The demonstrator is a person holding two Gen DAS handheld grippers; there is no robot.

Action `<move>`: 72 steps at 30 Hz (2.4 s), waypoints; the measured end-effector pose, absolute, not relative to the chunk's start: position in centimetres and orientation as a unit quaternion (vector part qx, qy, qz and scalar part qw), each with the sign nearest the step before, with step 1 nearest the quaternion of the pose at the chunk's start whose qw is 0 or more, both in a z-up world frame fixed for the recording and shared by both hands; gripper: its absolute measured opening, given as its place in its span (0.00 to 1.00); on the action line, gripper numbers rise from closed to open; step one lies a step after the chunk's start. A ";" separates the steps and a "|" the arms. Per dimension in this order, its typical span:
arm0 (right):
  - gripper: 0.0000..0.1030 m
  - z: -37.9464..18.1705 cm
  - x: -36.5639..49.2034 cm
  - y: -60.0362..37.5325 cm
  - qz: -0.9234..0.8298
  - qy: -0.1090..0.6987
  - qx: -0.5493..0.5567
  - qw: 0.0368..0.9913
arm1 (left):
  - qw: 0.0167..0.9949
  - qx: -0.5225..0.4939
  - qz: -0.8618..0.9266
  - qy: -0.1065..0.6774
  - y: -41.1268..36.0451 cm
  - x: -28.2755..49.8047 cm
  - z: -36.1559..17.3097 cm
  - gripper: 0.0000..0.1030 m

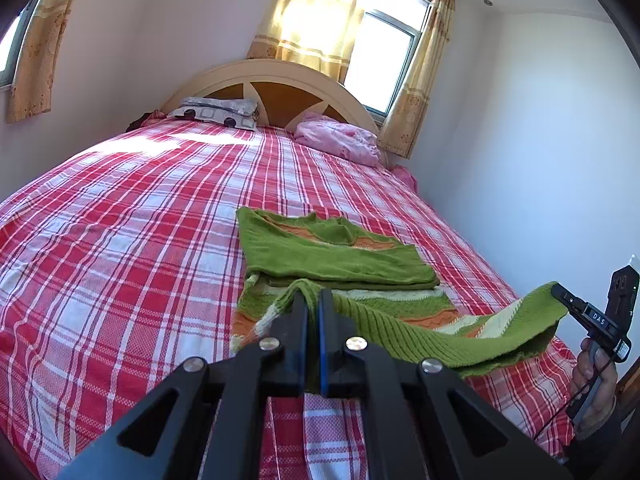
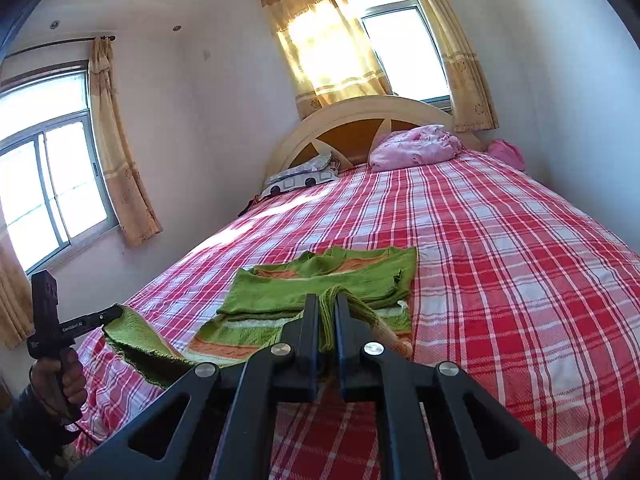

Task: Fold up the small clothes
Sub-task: 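Lift the held hem with both grippers and fold it toward the collar, then open both grippers and release the folded hem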

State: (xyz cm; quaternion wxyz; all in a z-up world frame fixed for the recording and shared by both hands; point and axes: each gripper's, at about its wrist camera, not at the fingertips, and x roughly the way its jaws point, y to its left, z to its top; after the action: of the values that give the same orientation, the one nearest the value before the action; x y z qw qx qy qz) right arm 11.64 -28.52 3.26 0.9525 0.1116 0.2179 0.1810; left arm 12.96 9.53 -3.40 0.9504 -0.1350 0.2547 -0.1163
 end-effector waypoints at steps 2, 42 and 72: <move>0.06 3.8 12.5 -28.1 0.182 0.213 0.109 0.954 | 0.952 -0.135 -0.115 0.251 9.5 13.8 -3.0 0.05; 0.04 -1.6 41.7 -26.0 0.132 0.328 0.087 0.931 | 0.929 -0.157 -0.063 0.328 10.3 39.0 -6.7 0.05; 0.59 -7.3 40.1 -26.9 0.117 0.388 0.094 0.909 | 0.917 -0.054 0.065 0.391 9.7 39.2 -11.8 0.56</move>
State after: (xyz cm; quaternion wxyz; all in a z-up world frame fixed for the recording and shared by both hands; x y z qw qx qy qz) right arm 40.13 -26.93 -7.31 0.9094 0.0938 0.3878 0.1173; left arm 39.19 9.66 -11.80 0.9167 -0.0537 0.3906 0.0649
